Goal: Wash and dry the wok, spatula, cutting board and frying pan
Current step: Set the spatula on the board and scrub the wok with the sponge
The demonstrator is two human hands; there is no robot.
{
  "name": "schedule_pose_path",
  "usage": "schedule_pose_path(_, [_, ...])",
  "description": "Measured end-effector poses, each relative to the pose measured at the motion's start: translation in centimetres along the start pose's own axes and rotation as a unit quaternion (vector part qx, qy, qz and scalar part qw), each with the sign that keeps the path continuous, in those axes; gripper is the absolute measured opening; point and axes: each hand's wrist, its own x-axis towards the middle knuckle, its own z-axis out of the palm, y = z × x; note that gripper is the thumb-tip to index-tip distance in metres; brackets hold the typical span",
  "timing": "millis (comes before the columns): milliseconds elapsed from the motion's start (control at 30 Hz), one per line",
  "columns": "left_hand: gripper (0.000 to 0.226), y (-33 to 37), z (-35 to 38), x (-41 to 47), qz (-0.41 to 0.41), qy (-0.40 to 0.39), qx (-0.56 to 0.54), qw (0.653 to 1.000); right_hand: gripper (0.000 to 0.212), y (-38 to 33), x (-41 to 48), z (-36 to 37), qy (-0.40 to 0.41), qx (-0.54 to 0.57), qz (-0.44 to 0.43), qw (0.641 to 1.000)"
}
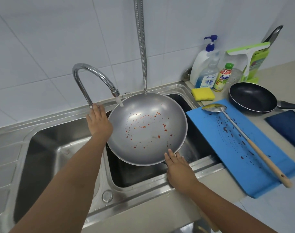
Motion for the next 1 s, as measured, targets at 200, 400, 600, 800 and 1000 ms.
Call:
schedule_pose_path(200, [0.081, -0.6, 0.9, -1.4, 0.006, 0.006, -0.024, 1.000, 0.070, 0.0, -0.1, -0.1, -0.003, 0.000, 0.001, 1.000])
schedule_pose_path(400, [0.082, -0.9, 1.0, -1.8, 0.009, 0.002, -0.028, 1.000, 0.071, -0.3, -0.2, -0.2, 0.011, -0.036, 0.014, 0.999])
schedule_pose_path(600, [0.080, -0.6, 1.0, -2.1, 0.005, 0.001, -0.037, 0.999, 0.074, -0.3, -0.3, 0.0, 0.028, -0.074, 0.018, 0.997])
schedule_pose_path(800, [0.079, -0.6, 1.1, -2.3, 0.003, -0.004, -0.041, 0.999, 0.074, -0.1, 0.0, 0.2, 0.019, -0.061, 0.012, 0.998])
schedule_pose_path(1000, [0.077, -0.7, 1.1, -2.5, 0.005, -0.007, -0.051, 0.999, 0.074, 0.1, 0.0, 0.2, 0.015, -0.049, 0.011, 0.999])
